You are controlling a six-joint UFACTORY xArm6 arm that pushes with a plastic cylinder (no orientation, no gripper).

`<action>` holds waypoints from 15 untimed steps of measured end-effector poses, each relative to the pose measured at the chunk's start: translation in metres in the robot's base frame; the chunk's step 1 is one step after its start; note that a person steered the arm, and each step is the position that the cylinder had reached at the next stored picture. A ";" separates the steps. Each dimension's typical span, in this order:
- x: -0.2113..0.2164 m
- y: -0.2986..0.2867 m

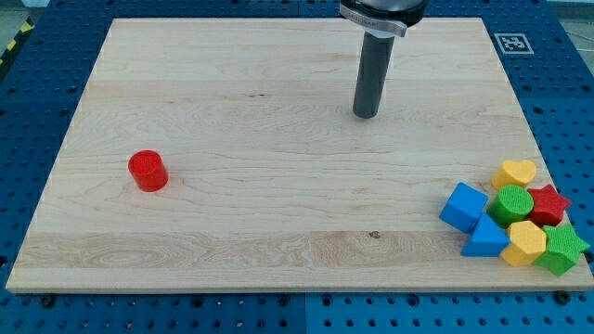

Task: Push the red circle towards the center of the board

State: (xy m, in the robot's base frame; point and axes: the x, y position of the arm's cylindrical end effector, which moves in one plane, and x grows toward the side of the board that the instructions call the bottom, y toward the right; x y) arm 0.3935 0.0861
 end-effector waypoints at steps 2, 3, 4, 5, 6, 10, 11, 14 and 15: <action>0.010 -0.023; 0.031 -0.051; 0.040 -0.066; 0.065 -0.078; 0.094 -0.092; 0.112 -0.214; 0.112 -0.246; 0.127 -0.291; 0.112 -0.310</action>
State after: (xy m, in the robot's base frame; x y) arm 0.5051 -0.2241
